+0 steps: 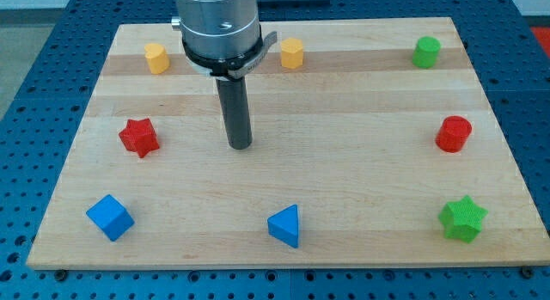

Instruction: Slide yellow heart to the yellow hexagon

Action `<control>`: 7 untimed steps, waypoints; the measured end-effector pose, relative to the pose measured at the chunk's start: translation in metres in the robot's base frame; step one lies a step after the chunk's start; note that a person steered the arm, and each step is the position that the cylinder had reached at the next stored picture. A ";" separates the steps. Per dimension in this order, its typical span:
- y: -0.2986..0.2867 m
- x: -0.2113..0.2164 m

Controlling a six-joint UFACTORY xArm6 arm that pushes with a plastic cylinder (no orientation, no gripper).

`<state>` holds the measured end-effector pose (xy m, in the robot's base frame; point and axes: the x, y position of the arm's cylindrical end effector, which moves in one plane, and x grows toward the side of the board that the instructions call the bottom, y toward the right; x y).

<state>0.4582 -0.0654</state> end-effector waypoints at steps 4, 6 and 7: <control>0.033 -0.126; 0.048 -0.137; 0.013 -0.137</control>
<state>0.3210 -0.0525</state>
